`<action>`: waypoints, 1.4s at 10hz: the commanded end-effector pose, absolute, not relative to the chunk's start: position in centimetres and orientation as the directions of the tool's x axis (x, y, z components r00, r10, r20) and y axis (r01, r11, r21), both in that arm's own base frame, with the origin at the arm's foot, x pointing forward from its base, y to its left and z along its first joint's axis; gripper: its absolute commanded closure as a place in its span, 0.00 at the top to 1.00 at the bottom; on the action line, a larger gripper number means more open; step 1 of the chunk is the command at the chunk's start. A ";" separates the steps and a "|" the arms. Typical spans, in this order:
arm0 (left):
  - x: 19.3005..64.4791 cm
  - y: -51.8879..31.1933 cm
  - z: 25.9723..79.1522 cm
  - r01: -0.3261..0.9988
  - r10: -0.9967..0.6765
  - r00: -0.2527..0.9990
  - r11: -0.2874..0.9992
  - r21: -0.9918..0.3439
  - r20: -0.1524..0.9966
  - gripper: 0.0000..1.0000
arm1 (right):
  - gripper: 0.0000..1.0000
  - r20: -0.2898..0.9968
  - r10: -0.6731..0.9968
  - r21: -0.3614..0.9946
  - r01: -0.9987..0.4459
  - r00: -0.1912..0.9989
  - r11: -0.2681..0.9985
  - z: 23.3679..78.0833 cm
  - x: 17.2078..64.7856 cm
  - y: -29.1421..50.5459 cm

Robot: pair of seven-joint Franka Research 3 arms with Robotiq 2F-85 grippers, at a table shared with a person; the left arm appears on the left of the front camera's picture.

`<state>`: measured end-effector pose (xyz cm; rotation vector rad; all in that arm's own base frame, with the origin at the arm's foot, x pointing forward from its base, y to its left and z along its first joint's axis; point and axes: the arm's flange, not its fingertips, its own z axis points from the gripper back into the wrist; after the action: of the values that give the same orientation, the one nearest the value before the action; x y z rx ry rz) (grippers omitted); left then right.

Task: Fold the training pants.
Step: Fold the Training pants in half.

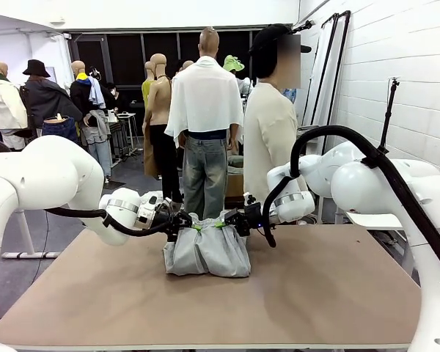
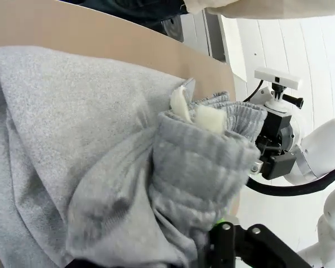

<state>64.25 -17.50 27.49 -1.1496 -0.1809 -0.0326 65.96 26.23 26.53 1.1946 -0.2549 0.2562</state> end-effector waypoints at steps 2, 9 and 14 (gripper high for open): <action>63.1 -15.8 28.3 0.094 0.107 0.982 0.427 -0.899 0.153 1.00 | 1.00 0.309 0.054 0.871 -0.305 0.950 0.385 27.3 66.2 25.5; 58.6 -10.7 27.8 0.044 0.210 0.967 0.421 -0.906 0.144 1.00 | 1.00 0.309 0.012 0.809 -0.269 0.951 0.522 29.3 64.8 19.4; 59.4 -10.6 27.7 0.027 0.195 0.974 0.419 -0.908 0.119 1.00 | 1.00 0.333 0.009 0.817 -0.293 0.943 0.496 29.1 65.5 18.8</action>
<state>59.03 -10.49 27.67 -1.1273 -0.2274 0.1049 65.41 18.85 29.16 1.0425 -0.3016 0.1864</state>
